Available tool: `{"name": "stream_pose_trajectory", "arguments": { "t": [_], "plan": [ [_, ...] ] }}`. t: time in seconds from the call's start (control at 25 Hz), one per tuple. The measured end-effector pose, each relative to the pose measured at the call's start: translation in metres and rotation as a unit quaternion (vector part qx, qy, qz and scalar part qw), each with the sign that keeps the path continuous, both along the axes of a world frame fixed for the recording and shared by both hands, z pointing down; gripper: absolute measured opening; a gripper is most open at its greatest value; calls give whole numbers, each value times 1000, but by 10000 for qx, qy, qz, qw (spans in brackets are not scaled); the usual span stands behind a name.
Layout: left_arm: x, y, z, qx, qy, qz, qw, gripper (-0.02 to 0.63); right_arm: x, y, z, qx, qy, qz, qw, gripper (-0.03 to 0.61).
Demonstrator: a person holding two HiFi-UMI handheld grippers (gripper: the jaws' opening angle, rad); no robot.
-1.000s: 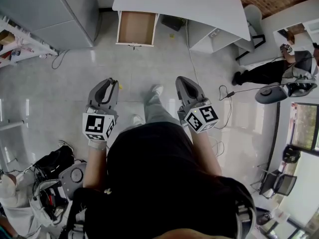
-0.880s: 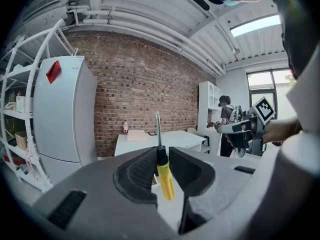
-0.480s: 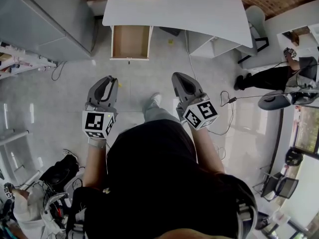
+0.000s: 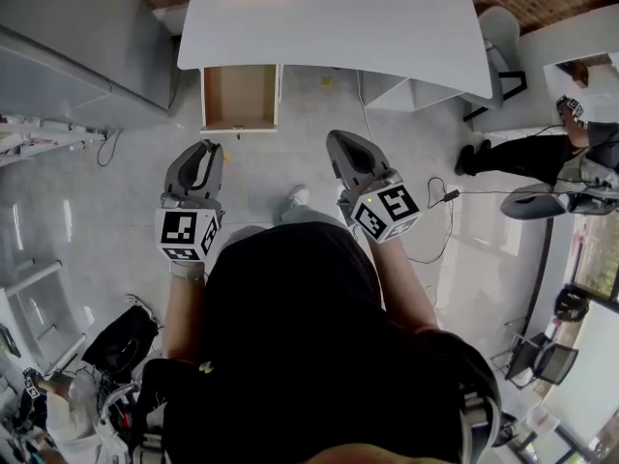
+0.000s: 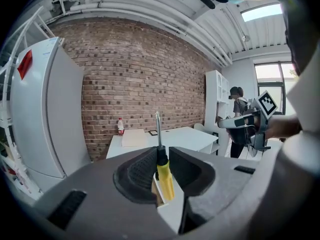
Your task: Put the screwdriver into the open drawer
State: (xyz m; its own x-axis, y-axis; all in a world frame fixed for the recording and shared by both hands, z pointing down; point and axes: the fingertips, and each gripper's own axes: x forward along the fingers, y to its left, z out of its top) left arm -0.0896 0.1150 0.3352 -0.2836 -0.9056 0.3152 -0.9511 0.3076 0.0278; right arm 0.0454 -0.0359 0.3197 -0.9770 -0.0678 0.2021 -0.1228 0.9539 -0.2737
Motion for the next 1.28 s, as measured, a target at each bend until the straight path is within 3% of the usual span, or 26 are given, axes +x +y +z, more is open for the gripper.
{"name": "stream_pose_trajectory", "arguments": {
  "t": [0.36, 0.64, 1.04, 1.28],
  "plan": [
    [-22, -46, 13, -153, 122, 240, 9995, 78, -23, -28, 4, -78, 71, 96, 9999, 11],
    [-54, -75, 35, -335, 239, 796, 9960, 78, -55, -34, 17, -164, 263, 400, 9987, 11],
    [-94, -102, 80, -727, 365, 1696, 9821, 78, -85, -39, 34, -227, 511, 1133, 9920, 11],
    [-92, -117, 112, -975, 477, 2398, 9647, 78, -81, -41, 45, -274, 662, 1662, 9835, 11]
  ]
}}
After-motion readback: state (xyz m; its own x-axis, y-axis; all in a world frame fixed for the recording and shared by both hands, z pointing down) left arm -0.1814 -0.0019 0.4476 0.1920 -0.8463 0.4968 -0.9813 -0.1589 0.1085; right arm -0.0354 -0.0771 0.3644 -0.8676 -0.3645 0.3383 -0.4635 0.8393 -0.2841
